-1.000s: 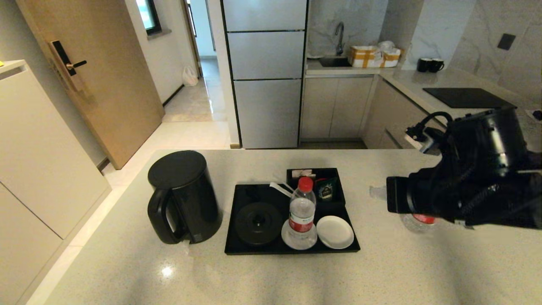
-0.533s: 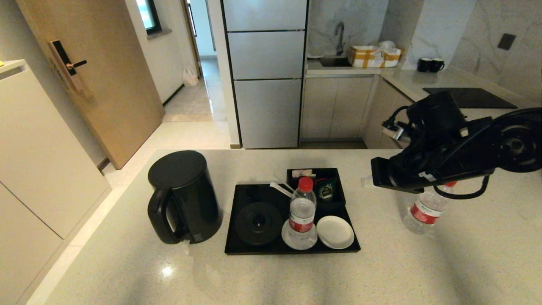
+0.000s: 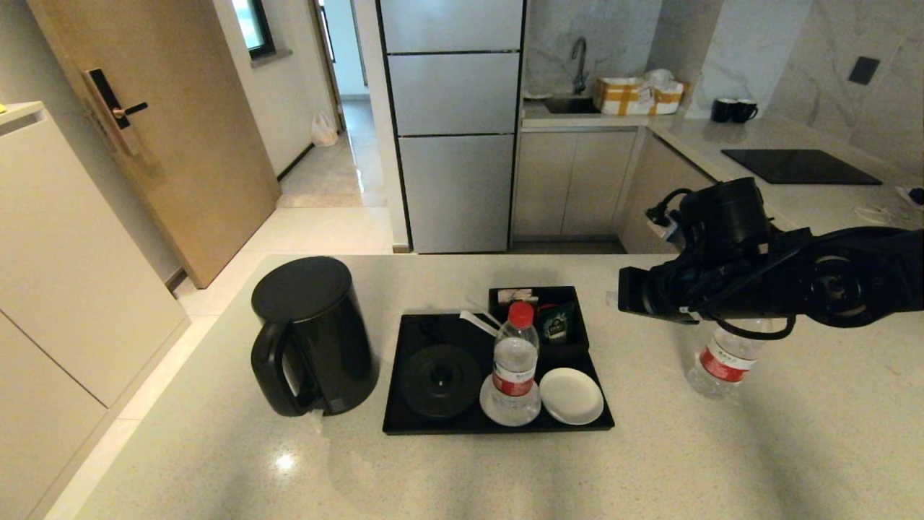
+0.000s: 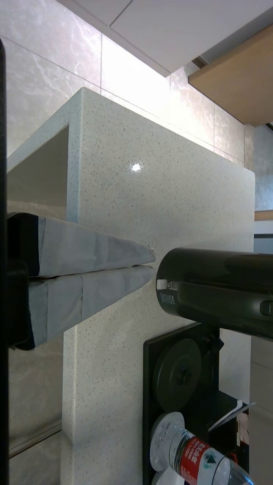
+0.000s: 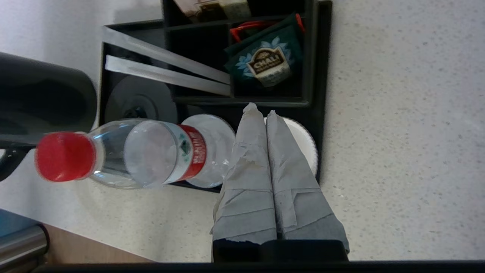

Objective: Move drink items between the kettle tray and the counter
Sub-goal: Pick up the tea bag

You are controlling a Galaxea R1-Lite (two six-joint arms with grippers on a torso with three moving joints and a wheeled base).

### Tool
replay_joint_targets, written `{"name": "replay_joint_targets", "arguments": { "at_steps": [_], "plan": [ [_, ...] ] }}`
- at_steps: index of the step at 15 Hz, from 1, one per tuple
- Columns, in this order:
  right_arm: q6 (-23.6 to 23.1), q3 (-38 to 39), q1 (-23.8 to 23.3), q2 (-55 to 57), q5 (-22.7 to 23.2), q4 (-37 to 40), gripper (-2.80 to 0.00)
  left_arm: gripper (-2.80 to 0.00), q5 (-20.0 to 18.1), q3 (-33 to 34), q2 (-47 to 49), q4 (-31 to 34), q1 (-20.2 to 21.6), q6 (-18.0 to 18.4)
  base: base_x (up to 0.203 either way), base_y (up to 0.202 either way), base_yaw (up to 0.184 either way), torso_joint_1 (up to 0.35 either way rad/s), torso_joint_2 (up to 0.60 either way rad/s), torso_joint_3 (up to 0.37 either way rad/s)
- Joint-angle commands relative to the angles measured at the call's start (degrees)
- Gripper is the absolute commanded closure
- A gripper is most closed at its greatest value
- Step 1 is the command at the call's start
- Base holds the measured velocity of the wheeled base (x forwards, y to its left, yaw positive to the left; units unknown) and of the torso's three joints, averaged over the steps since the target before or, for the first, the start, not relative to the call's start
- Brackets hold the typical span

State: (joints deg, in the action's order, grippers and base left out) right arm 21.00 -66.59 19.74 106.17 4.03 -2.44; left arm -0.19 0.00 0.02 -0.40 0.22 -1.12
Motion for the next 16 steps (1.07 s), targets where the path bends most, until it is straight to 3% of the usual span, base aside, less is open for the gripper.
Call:
{"name": "replay_joint_targets", "arguments": {
  "at_steps": [1, 7, 12, 14, 16],
  "plan": [
    [0.1, 0.1, 0.0, -0.2, 0.2, -0.3, 0.00, 0.00, 0.0, 0.1, 0.0, 0.0, 0.0, 0.0, 0.000, 0.000, 0.000, 0.000, 0.00, 0.000],
    [-0.4, 0.6, 0.1, -0.2, 0.2, -0.4, 0.00, 0.00, 0.0, 0.0, 0.0, 0.0, 0.0, 0.0, 0.000, 0.000, 0.000, 0.161, -0.09, 0.058],
    [-1.2, 1.3, 0.1, -0.9, 1.9, 1.7, 0.00, 0.00, 0.0, 0.1, 0.0, 0.0, 0.0, 0.0, 0.000, 0.000, 0.000, 0.012, -0.01, 0.012],
    [-3.4, -2.0, 0.1, -0.4, 3.2, 11.0, 0.00, 0.00, 0.0, 0.0, 0.0, 0.0, 0.0, 0.0, 0.000, 0.000, 0.000, 0.000, 0.00, 0.000],
    [-3.8, -6.7, -1.0, 0.7, 9.4, 16.5, 0.00, 0.00, 0.0, 0.1, 0.0, 0.0, 0.0, 0.0, 0.000, 0.000, 0.000, 0.000, 0.00, 0.000]
  ]
}}
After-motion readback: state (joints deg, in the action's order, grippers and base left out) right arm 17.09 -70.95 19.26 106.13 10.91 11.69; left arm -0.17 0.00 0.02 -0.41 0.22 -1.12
